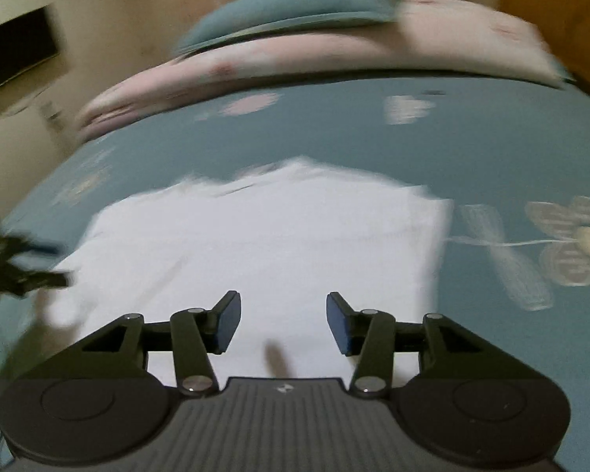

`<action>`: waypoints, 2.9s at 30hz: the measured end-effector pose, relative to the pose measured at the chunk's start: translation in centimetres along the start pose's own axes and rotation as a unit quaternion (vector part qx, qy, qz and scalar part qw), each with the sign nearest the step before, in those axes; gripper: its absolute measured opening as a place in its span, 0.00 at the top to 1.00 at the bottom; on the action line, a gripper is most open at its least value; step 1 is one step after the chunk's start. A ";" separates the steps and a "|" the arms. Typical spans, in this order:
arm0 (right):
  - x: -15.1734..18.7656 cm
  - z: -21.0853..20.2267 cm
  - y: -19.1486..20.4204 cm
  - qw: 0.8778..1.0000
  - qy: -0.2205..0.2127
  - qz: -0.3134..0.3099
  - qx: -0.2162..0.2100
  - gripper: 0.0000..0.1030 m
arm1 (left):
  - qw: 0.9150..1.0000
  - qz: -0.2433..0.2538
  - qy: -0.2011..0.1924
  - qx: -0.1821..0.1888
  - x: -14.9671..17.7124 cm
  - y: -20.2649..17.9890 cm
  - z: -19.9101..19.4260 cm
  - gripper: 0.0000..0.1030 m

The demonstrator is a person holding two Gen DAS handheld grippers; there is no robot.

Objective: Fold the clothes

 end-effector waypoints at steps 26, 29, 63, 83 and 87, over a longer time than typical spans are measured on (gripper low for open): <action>3.1 3.2 6.4 0.968 0.054 0.193 -0.153 0.47 | 0.939 -0.319 0.048 0.118 1.4 0.1 1.5 0.07; 3.9 6.2 8.0 0.953 0.079 0.226 -0.183 0.46 | 0.928 -0.347 0.058 0.121 3.0 1.0 1.7 0.07; 2.6 0.6 -6.4 0.984 -0.067 0.109 0.127 0.25 | 0.951 -0.308 0.028 -0.009 1.2 9.8 0.3 0.06; 2.1 -0.7 -6.1 0.981 -0.091 0.064 0.160 0.06 | 0.990 -0.107 0.017 -0.086 -1.2 4.6 2.7 0.06; 2.2 -0.5 -5.6 0.983 -0.088 0.053 0.154 0.05 | 0.996 -0.052 0.001 -0.068 -1.7 1.5 1.6 0.06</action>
Point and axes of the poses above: each gripper's, at about its wrist camera, not at the fingertips, and z roughly the way its jaws point, y to its left, x to its underside, the point moved 6 cm from there along z, roughly the way its jaws point, and after that the axes turned 14 degrees about -y, right-handed, at the moved point
